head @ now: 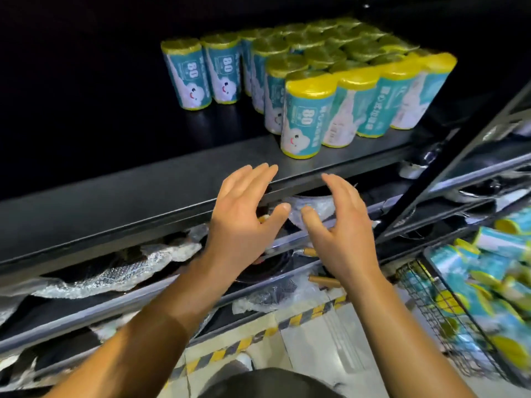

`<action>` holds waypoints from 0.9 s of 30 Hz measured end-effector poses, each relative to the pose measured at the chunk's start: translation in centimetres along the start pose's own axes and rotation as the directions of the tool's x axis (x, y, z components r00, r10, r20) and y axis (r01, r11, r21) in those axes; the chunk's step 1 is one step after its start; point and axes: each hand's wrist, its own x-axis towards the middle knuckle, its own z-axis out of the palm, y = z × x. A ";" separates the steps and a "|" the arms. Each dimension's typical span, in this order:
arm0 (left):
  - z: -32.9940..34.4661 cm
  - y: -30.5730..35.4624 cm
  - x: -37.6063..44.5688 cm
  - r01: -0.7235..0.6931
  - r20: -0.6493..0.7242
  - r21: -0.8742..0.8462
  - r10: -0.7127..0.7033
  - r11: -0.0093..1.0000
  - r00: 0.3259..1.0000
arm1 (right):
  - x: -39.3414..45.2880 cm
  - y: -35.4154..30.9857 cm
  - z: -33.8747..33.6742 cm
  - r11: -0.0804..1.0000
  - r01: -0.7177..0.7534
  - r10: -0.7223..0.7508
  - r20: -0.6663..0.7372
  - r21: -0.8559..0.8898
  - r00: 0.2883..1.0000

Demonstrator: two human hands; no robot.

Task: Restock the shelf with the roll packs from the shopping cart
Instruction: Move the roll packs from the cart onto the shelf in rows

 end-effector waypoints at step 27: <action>36.9 28.4 -6.5 -0.140 0.618 -0.194 0.231 0.971 0.752 | -15.9 35.8 -27.9 0.728 -0.685 0.640 -0.383 0.025 0.666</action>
